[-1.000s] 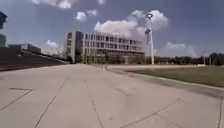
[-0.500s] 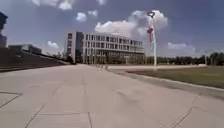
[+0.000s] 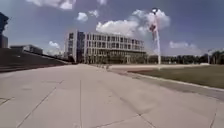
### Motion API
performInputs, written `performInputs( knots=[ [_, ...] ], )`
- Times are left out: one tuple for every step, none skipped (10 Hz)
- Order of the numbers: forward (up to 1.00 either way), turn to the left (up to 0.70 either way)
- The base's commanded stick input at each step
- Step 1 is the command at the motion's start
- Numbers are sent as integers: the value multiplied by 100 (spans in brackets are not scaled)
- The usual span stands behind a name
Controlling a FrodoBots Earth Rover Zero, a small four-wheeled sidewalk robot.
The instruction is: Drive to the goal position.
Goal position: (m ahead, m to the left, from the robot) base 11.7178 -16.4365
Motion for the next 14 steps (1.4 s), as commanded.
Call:
performInputs(
  knots=[
    [70,0],
    [70,0],
    [70,0],
    [70,0],
    [70,0],
    [70,0],
    [70,0],
    [70,0],
    [70,2],
    [70,3],
    [70,3],
    [70,3],
    [70,0],
    [70,0]
  ],
)
